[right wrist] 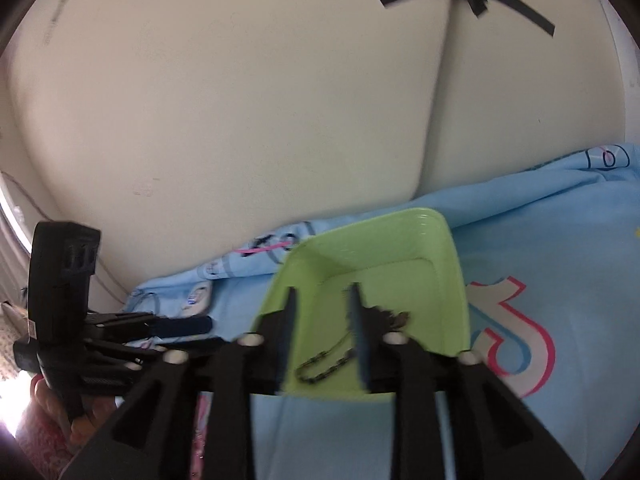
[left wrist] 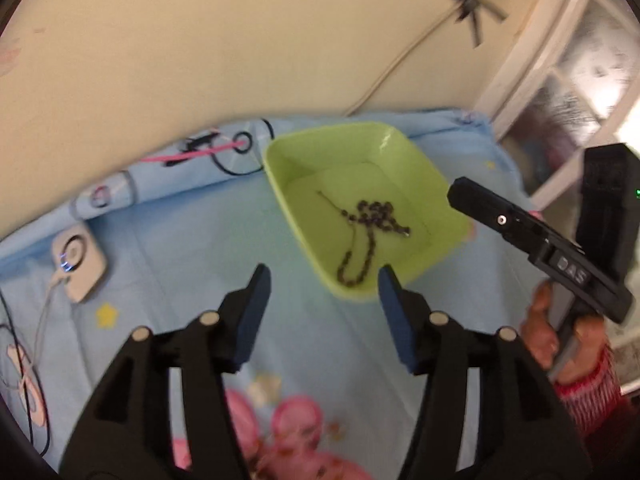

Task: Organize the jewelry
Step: 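Grasp the amber bead necklace from the pile with the right gripper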

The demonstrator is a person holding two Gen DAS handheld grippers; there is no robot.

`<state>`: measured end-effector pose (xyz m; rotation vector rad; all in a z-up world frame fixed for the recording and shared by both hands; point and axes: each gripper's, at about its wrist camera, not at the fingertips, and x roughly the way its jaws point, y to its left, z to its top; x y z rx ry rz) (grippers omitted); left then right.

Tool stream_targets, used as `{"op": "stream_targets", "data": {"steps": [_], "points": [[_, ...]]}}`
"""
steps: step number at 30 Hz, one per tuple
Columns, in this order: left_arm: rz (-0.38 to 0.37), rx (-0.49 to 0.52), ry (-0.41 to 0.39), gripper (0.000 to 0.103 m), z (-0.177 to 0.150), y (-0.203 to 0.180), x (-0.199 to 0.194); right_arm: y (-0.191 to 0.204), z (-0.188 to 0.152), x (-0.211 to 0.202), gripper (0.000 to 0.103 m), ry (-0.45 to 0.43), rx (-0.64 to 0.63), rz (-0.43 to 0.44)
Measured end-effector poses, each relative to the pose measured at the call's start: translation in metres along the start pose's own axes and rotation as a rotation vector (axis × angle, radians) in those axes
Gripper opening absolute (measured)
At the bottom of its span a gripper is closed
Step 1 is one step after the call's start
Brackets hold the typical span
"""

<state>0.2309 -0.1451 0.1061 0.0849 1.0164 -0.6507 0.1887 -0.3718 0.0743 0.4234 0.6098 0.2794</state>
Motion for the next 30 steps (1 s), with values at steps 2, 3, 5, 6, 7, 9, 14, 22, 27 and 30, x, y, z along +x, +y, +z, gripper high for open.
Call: {"op": "stream_targets", "data": {"steps": [2, 3, 5, 6, 7, 9, 14, 22, 27, 30], "points": [[-0.025, -0.030, -0.049, 0.054, -0.022, 0.012, -0.028, 0.012, -0.008, -0.012, 0.020, -0.013, -0.021, 0.031], [-0.034, -0.047, -0.076, 0.054, -0.031, 0.016, -0.040, 0.021, -0.016, -0.015, 0.020, 0.012, -0.044, 0.063], [-0.036, -0.098, -0.139, 0.054, -0.064, 0.033, -0.062, 0.045, -0.033, -0.010, 0.020, 0.103, -0.102, 0.141], [-0.034, -0.126, -0.159, 0.054, -0.079, 0.039, -0.067, 0.058, -0.048, -0.003, 0.020, 0.162, -0.151, 0.165], [-0.033, -0.154, -0.174, 0.054, -0.095, 0.046, -0.072, 0.071, -0.062, 0.003, 0.020, 0.210, -0.204, 0.166], [-0.029, -0.233, -0.192, 0.054, -0.131, 0.061, -0.075, 0.094, -0.086, 0.018, 0.020, 0.290, -0.317, 0.142], [-0.048, -0.351, -0.174, 0.054, -0.173, 0.081, -0.076, 0.134, -0.123, 0.051, 0.015, 0.416, -0.477, 0.115], [0.101, -0.171, -0.175, 0.054, -0.165, 0.043, -0.079, 0.107, -0.115, 0.034, 0.000, 0.356, -0.497, -0.090], [0.084, -0.039, -0.115, 0.054, -0.145, 0.007, -0.050, 0.034, -0.104, -0.008, 0.000, 0.293, -0.302, -0.175], [0.069, 0.052, -0.066, 0.055, -0.129, -0.025, -0.023, 0.002, -0.102, -0.039, 0.000, 0.258, -0.214, -0.221]]}}
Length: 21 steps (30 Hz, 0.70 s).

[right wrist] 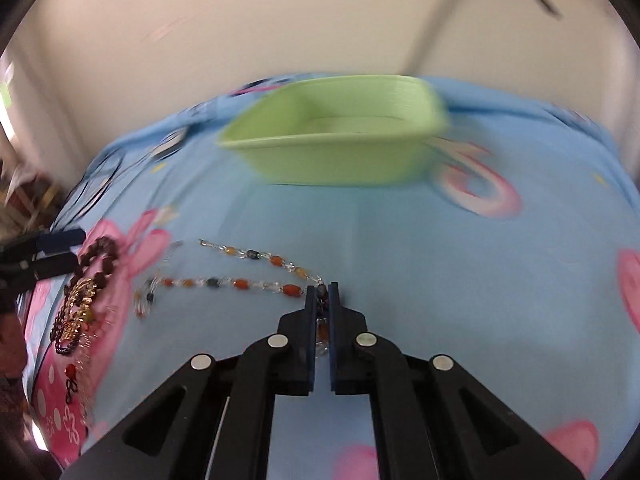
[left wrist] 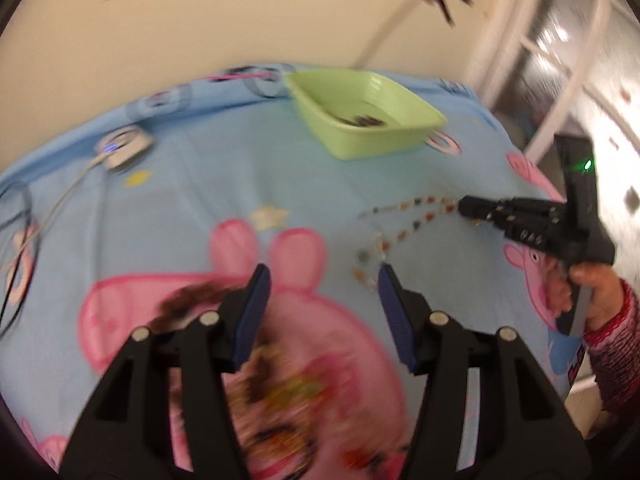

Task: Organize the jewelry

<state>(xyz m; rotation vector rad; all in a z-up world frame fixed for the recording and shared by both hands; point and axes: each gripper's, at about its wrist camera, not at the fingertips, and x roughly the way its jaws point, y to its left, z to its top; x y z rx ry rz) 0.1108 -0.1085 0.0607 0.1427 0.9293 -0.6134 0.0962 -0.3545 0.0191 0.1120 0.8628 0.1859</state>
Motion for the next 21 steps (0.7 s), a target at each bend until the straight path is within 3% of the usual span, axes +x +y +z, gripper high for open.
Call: {"op": "stream_targets", "data": {"steps": [3, 6, 10, 12, 13, 15, 18, 21], "points": [[0.008, 0.123, 0.023, 0.071, 0.010, -0.040, 0.025, -0.019, -0.011, -0.017, 0.000, -0.014, 0.045, 0.006], [0.061, 0.244, 0.064, 0.072, 0.015, -0.071, 0.054, -0.024, -0.019, -0.021, 0.000, -0.032, 0.064, 0.035], [0.090, 0.236, 0.114, 0.069, 0.021, -0.071, 0.080, -0.025, -0.020, -0.020, 0.000, -0.032, 0.082, 0.093], [0.015, 0.186, 0.113, 0.026, 0.023, -0.063, 0.078, -0.026, -0.017, -0.015, 0.000, -0.025, 0.090, 0.111], [0.031, 0.182, 0.107, 0.013, 0.023, -0.060, 0.077, -0.026, -0.016, -0.014, 0.000, -0.023, 0.093, 0.123], [0.021, 0.173, 0.110, 0.005, 0.023, -0.058, 0.076, -0.024, -0.014, -0.011, 0.000, -0.015, 0.095, 0.156], [-0.002, 0.121, 0.122, 0.004, 0.027, -0.053, 0.071, -0.011, -0.009, -0.008, 0.000, -0.007, 0.076, 0.222], [-0.064, 0.064, 0.079, 0.004, 0.037, -0.041, 0.047, -0.003, -0.002, -0.016, 0.000, -0.040, 0.108, 0.326]]}}
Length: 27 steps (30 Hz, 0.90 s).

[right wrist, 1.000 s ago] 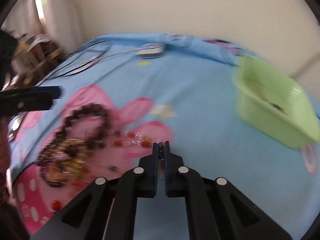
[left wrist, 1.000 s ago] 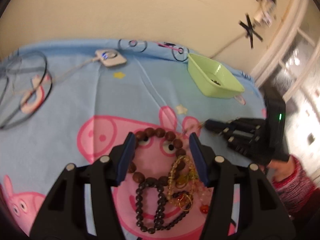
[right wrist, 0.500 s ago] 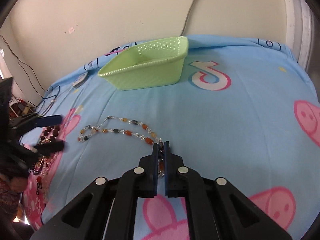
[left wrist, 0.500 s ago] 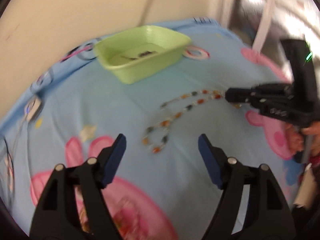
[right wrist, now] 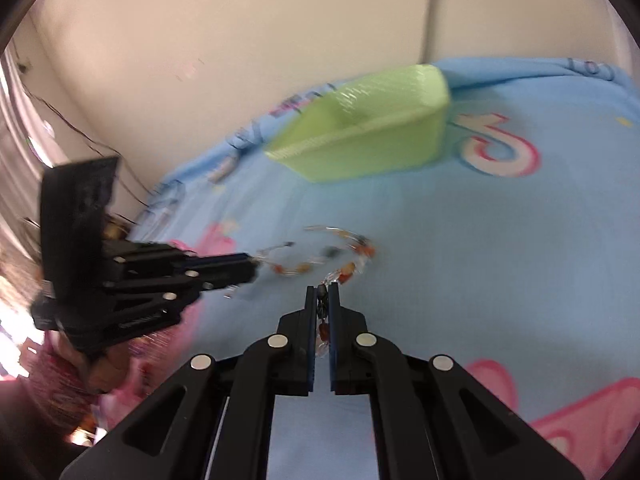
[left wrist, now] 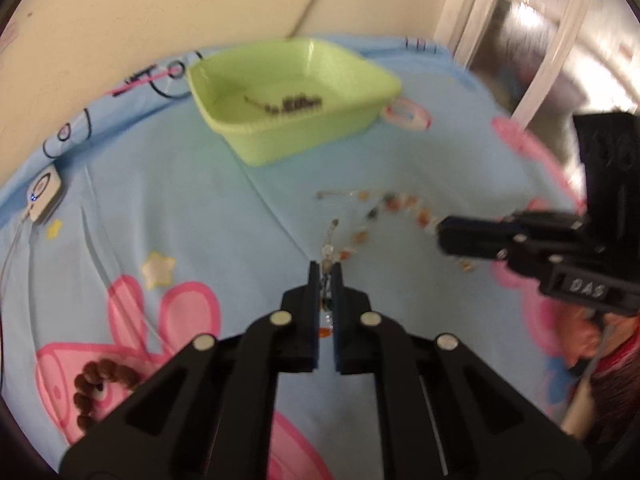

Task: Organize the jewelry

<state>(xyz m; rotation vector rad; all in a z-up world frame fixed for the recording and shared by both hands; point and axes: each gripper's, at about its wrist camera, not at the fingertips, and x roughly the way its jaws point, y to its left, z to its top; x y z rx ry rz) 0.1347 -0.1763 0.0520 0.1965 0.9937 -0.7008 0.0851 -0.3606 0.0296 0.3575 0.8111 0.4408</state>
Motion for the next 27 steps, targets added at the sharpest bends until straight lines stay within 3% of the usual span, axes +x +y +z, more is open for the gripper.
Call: {"op": "stream_targets", "data": {"steps": [6, 13, 18, 27], "points": [[-0.100, -0.045, -0.131, 0.004, 0.031, 0.009, -0.061, 0.024, 0.034, -0.027, 0.000, -0.096, 0.011, 0.143], [-0.049, -0.037, -0.205, 0.004, 0.094, 0.016, -0.076, 0.044, 0.106, -0.045, 0.000, -0.185, -0.024, 0.168], [-0.009, -0.076, -0.203, 0.004, 0.132, 0.034, -0.053, 0.040, 0.146, -0.031, 0.000, -0.207, -0.037, 0.119], [0.064, -0.153, -0.092, 0.004, 0.158, 0.065, 0.036, -0.008, 0.170, 0.061, 0.000, -0.088, 0.031, 0.021]]}}
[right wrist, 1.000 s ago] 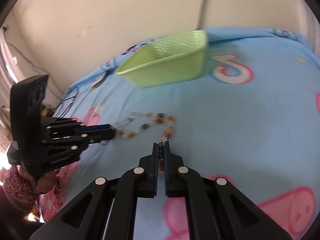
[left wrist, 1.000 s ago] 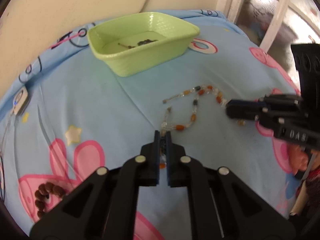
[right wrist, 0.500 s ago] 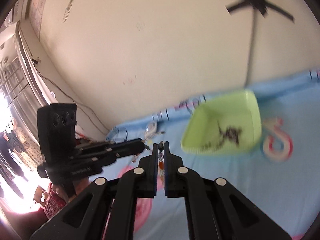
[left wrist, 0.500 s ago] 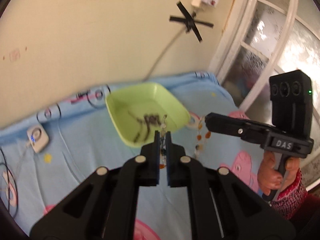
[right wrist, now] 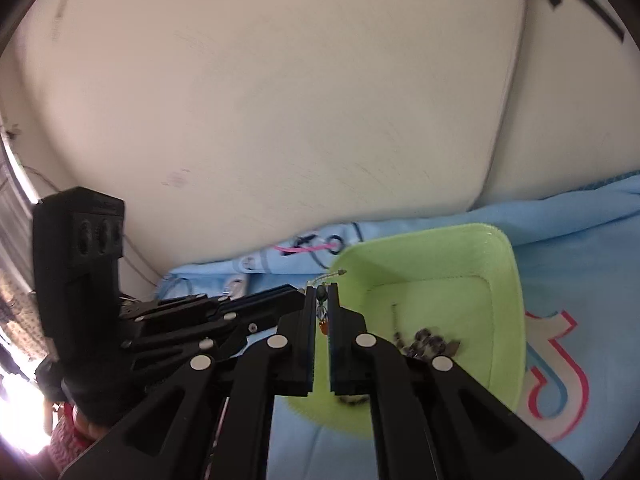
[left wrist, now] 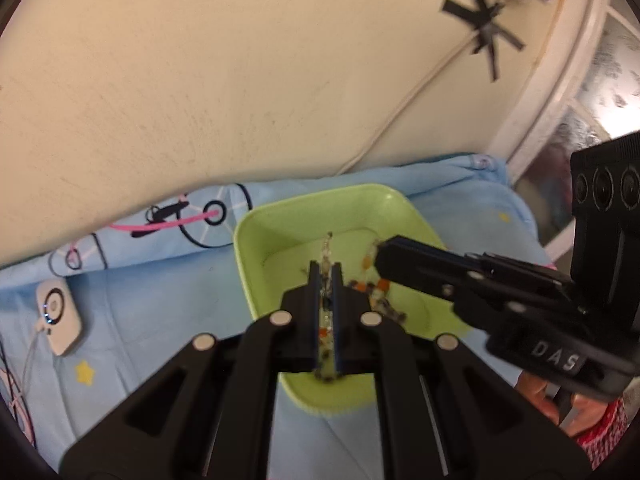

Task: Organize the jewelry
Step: 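Open both grippers to drop the amber necklace into the green basket, then move both grippers back to the necklace pile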

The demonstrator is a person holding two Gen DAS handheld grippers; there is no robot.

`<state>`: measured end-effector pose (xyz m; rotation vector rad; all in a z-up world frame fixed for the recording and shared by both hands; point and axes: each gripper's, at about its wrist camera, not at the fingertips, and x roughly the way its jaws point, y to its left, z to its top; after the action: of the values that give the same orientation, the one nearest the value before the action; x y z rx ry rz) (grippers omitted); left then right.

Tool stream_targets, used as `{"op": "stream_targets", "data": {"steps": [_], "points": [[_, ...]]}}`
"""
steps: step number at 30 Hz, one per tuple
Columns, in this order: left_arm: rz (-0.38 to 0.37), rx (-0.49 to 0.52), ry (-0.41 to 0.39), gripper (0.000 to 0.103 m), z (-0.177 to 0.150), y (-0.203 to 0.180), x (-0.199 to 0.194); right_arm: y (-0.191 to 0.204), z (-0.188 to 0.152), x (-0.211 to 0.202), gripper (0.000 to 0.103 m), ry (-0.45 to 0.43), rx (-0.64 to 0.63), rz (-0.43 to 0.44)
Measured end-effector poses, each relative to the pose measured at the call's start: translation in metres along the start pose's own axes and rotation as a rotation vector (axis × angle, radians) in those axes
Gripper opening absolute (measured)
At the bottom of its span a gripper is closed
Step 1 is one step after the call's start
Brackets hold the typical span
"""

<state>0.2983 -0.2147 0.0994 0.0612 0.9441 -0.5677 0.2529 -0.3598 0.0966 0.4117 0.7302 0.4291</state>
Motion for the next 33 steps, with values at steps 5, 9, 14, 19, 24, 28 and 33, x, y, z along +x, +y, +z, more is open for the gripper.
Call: {"op": "stream_targets", "data": {"steps": [5, 9, 14, 19, 24, 28, 33], "points": [[0.120, -0.008, -0.016, 0.006, 0.009, -0.003, 0.023, -0.016, 0.021, 0.028, 0.000, 0.020, 0.012, -0.056], [0.165, -0.033, 0.006, 0.061, -0.001, -0.006, 0.026, -0.023, 0.021, 0.038, 0.000, 0.039, 0.020, -0.148], [0.158, 0.005, -0.104, 0.061, -0.031, -0.020, -0.025, -0.011, -0.005, 0.002, 0.025, -0.053, 0.044, -0.151], [0.134, 0.068, -0.216, 0.070, -0.098, -0.024, -0.094, 0.018, -0.072, -0.062, 0.029, -0.202, 0.072, -0.102], [0.125, 0.061, -0.229, 0.072, -0.165, -0.004, -0.132, 0.034, -0.149, -0.088, 0.030, -0.204, 0.107, -0.086], [0.159, -0.007, -0.211, 0.072, -0.206, 0.031, -0.151, 0.044, -0.190, -0.078, 0.030, -0.083, 0.105, -0.054], [0.223, -0.088, -0.215, 0.072, -0.248, 0.073, -0.175, 0.059, -0.206, -0.060, 0.030, -0.047, 0.070, -0.065]]}}
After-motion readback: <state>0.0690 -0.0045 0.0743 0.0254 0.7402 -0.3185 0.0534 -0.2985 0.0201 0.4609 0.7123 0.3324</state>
